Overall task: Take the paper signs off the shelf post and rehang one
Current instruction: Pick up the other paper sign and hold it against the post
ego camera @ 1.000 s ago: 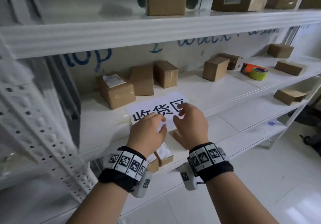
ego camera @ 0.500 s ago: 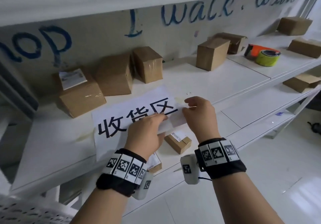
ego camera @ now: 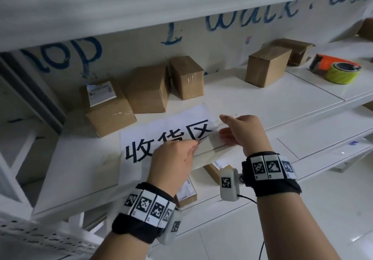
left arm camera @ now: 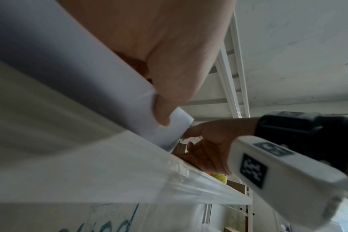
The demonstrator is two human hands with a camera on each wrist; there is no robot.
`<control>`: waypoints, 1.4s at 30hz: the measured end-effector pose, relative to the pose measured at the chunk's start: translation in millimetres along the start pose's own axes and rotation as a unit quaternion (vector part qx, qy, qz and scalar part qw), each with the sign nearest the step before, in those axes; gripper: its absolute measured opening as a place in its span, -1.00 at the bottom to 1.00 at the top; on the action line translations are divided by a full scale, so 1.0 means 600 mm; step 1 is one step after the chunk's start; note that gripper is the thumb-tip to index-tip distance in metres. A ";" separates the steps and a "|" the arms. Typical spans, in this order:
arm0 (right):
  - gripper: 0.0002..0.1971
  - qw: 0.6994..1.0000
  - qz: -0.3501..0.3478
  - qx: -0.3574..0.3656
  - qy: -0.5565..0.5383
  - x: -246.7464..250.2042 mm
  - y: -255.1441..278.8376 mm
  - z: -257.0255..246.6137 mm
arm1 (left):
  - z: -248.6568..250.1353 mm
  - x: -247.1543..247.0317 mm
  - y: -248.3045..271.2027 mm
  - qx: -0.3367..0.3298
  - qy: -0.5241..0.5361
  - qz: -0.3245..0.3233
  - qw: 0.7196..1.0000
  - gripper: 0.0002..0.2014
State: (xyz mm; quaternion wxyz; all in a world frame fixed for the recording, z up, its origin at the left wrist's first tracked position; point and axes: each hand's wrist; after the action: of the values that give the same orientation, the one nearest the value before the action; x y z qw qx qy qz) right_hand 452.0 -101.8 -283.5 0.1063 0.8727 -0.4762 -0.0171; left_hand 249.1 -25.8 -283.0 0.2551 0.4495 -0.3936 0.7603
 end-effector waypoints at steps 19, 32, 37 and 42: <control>-0.41 0.995 -0.057 0.035 0.073 -0.006 0.020 -0.001 | 0.022 0.017 0.051 -0.002 -0.045 -0.059 0.997 -0.36; -0.49 0.975 -0.022 0.211 0.060 -0.004 0.237 -0.118 | -0.021 0.102 0.138 0.013 -0.049 -0.046 0.998 -0.56; -0.49 0.966 -0.015 0.249 0.074 -0.031 0.321 -0.146 | -0.046 0.139 0.170 0.032 -0.025 -0.031 0.999 -0.61; -0.52 0.948 0.010 0.297 0.112 -0.064 0.397 -0.160 | -0.079 0.158 0.208 0.084 0.046 -0.020 0.995 -0.67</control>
State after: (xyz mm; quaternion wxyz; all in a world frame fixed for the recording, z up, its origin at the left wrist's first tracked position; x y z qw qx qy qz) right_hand 246.5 -178.5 -144.1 -0.1047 0.8560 -0.4538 0.2244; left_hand 89.2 -53.5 -258.7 0.2488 0.4419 -0.3072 0.8052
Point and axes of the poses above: each hand's wrist, its own y-axis away from the middle knuckle, its own x-axis out of the back of the hand, z = x × y, and after that the axes turned 4 degrees about -y, right-handed
